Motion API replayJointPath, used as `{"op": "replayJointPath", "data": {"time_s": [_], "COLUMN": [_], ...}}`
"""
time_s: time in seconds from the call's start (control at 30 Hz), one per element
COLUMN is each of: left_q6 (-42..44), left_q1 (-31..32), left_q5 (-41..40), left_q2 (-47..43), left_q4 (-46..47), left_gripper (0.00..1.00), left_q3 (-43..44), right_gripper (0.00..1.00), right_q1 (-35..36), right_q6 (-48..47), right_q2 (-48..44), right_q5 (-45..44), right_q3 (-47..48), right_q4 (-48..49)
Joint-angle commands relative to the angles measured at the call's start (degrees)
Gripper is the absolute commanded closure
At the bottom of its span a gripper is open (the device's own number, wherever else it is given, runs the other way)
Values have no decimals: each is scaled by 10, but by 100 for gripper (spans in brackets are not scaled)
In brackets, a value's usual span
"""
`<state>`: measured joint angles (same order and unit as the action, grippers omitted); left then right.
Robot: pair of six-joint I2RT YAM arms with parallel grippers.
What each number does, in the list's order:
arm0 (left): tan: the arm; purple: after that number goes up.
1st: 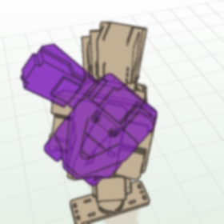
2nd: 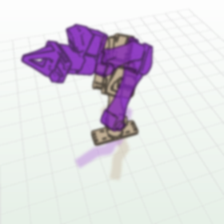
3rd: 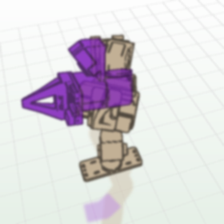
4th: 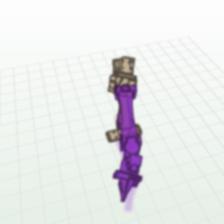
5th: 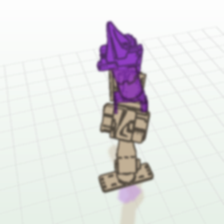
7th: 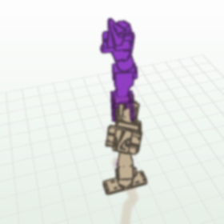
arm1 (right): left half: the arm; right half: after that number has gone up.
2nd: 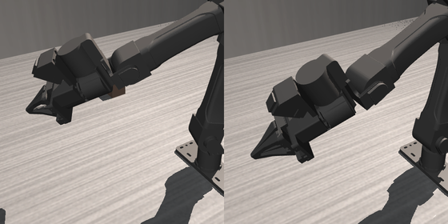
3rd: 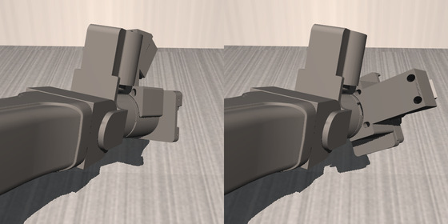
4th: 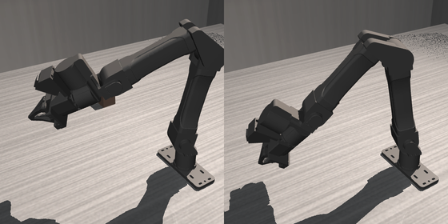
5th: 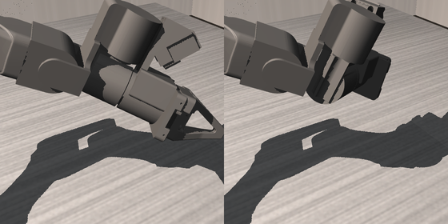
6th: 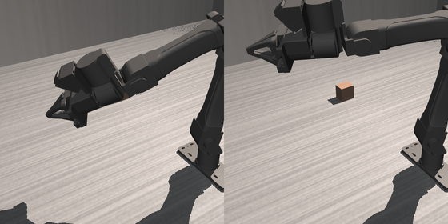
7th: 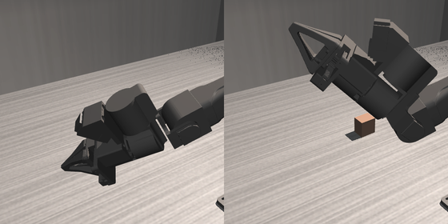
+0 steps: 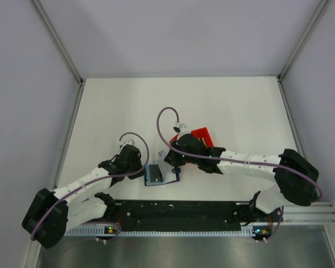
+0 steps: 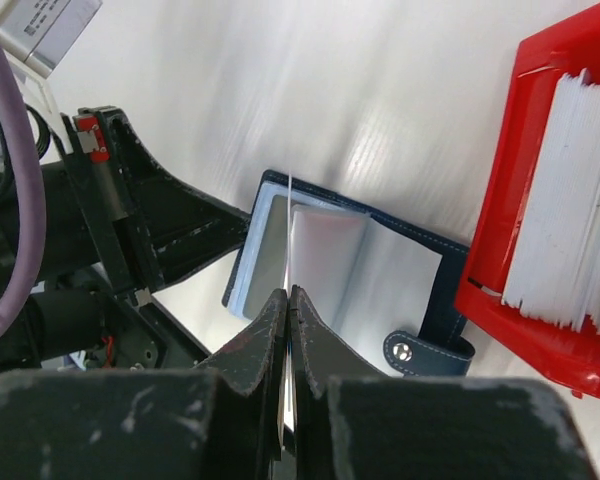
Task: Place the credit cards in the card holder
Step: Turn over the card slot in the card holder.
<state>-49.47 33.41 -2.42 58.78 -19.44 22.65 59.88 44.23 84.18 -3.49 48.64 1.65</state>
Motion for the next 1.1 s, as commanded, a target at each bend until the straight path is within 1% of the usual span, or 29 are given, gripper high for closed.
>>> {"op": "replayJointPath", "data": {"time_s": [0.0,0.13,0.27,0.4,0.47,0.53,0.6,0.77,0.97,1.07], "left_q6": [3,5,6,4,4,2,-1,-9,-12,-15], "left_q1": [2,3,3,2,2,2,2,2,2,2], "left_q5": [-2,-2,0,-2,-4,-4,-3,-2,9,20], "left_q2": [-2,-5,-7,-15,-22,-30,-39,-66,-90,-94], "left_q4": [11,11,9,5,3,0,-2,-10,-9,-4], "left_gripper": [100,100,100,100,100,100,100,100,100,100], "left_q3": [-9,-5,-2,-2,-2,-2,-2,-2,1,1], "right_gripper": [100,100,100,100,100,100,100,100,100,100], "right_q1": [2,7,32,60,60,64,78,86,88,88], "right_q6": [-23,-31,-33,-48,-44,-35,-31,-23,8,19], "right_q2": [-24,-22,-12,-5,13,27,20,18,19,34], "right_q5": [-38,-14,-4,-41,-40,-31,-69,-112,-101,-105], "right_q3": [29,43,58,77,91,93,83,91,73,83], "right_q4": [-15,-15,-1,-9,-30,-24,-1,-15,6,-10]}}
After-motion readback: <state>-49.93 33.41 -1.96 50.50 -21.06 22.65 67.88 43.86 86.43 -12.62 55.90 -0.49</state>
